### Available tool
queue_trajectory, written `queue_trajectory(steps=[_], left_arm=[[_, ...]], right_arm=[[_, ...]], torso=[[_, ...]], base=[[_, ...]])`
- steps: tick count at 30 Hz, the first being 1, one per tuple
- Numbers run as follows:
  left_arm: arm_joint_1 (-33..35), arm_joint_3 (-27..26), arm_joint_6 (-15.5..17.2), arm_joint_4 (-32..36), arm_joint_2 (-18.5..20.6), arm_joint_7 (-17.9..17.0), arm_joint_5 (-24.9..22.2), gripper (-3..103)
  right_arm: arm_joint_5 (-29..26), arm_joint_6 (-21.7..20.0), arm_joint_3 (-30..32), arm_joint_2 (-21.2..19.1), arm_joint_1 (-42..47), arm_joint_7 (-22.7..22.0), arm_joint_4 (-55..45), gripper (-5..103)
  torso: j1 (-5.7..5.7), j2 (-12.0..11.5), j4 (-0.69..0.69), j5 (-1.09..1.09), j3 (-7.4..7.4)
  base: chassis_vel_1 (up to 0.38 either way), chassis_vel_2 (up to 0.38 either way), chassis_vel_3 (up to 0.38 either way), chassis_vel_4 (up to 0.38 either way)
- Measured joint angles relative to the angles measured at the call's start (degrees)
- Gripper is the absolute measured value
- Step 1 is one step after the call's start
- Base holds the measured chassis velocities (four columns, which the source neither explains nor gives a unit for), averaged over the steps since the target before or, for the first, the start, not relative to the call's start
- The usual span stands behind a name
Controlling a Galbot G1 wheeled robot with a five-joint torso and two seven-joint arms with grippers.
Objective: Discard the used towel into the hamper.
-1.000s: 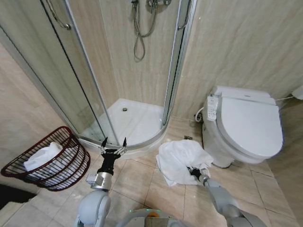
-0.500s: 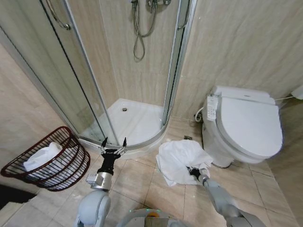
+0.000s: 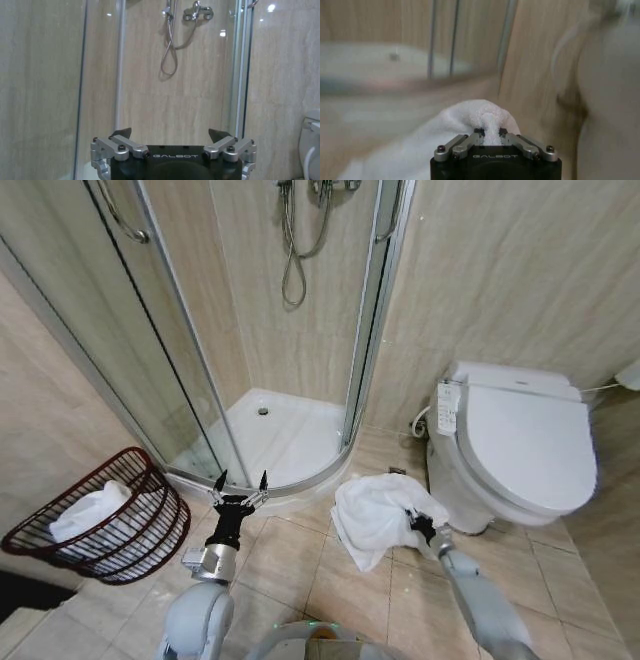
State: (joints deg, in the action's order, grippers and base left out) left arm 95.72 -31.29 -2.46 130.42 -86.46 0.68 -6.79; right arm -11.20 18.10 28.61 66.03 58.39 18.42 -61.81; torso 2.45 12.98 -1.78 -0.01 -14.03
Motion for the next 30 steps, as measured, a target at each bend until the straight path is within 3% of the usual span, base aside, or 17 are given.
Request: queue_trajectory(steps=[17, 30], left_arm=[[0.0, 0.0, 0.0, 0.0, 0.0, 0.0, 0.0, 100], [0.0, 0.0, 0.0, 0.0, 0.0, 0.0, 0.0, 100]], right_arm=[[-6.35, -3.88, 9.14, -2.33, 18.44, -6.51, -45.19, 12], [-13.25, -6.08, 21.82, -4.98, 27.63, -9.79, -65.75, 12]], torso=[[0.0, 0.0, 0.0, 0.0, 0.0], [0.0, 0.0, 0.0, 0.0, 0.0]], base=[[0.0, 0.0, 0.0, 0.0], [0.0, 0.0, 0.0, 0.0]])
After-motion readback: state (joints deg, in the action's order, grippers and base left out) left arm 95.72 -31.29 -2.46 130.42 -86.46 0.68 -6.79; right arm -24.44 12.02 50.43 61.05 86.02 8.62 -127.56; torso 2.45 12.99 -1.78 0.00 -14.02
